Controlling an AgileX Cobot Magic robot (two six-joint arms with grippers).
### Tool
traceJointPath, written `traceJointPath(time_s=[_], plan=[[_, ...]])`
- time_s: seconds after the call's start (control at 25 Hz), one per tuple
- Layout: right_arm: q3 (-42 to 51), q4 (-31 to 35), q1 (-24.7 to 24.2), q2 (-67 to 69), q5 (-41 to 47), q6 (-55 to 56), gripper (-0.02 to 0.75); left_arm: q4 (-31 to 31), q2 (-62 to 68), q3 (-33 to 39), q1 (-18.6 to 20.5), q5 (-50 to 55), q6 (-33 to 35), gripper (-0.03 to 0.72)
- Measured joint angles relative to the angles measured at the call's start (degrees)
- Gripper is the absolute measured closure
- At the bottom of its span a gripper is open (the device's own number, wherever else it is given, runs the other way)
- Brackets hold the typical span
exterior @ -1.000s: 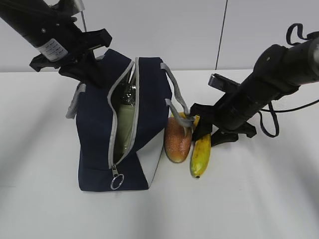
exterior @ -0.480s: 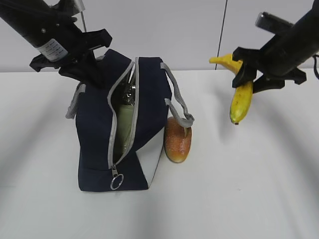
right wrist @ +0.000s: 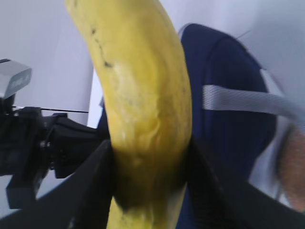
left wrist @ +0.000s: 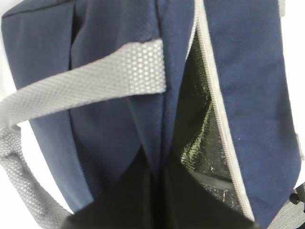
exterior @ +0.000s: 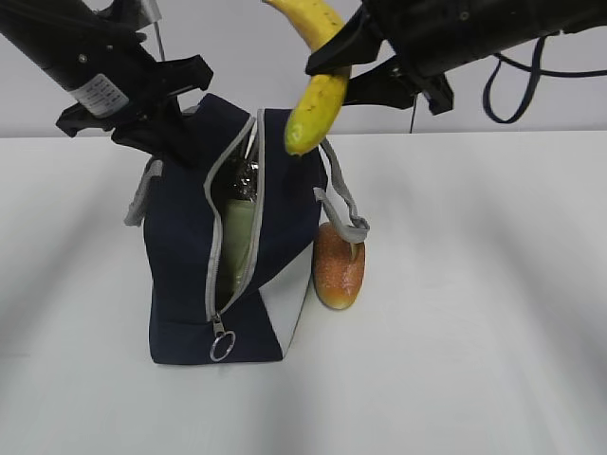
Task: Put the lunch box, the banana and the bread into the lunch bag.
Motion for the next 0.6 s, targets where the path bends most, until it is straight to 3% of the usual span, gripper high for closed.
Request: traceJointPath(time_s=[0.24,0.6], plan=[[0.00,5.49,4.99,3.81,0.00,-0.49,0.399,0.00,0.00,0.00,0.00,0.00,0.00,0.691],[0.00,6.99,6.42,10.59,-1.35,-0.49,0.399,0.00,0.00,0.00,0.00,0.00,0.00,0.691]])
